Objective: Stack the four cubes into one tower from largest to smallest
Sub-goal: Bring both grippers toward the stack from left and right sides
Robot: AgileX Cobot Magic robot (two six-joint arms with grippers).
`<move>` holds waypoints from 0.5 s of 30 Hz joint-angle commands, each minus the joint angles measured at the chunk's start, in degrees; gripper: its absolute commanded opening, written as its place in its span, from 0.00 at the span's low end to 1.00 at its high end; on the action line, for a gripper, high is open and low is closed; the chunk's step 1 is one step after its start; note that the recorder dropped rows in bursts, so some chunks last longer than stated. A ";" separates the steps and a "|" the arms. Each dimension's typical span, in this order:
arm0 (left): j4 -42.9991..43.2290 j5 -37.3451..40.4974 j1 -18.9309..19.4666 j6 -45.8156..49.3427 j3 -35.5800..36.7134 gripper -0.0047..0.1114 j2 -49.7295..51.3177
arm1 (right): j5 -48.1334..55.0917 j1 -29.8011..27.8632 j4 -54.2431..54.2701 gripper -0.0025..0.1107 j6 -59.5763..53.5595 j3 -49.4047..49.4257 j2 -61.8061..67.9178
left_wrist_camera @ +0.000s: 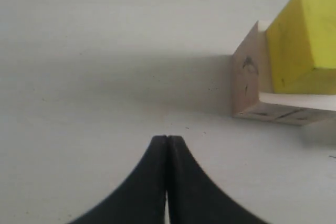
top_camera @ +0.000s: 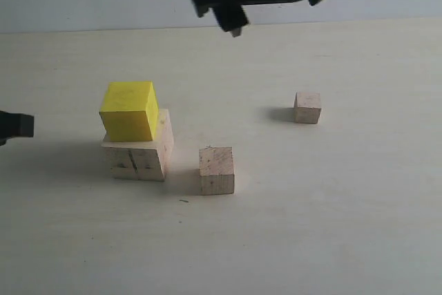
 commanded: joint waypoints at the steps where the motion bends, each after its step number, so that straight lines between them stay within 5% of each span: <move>1: -16.32 -4.56 8.03 15.86 -3.92 0.04 9.17 | -6.26 -3.07 0.87 0.72 -2.37 8.32 -6.99; 9: -49.72 -4.66 20.34 49.03 -9.07 0.04 23.78 | -14.28 -3.79 3.70 0.67 -4.86 19.88 -16.18; 15: -69.21 0.80 24.62 67.82 -11.92 0.04 33.06 | -16.86 -3.79 3.95 0.47 -4.86 27.51 -20.14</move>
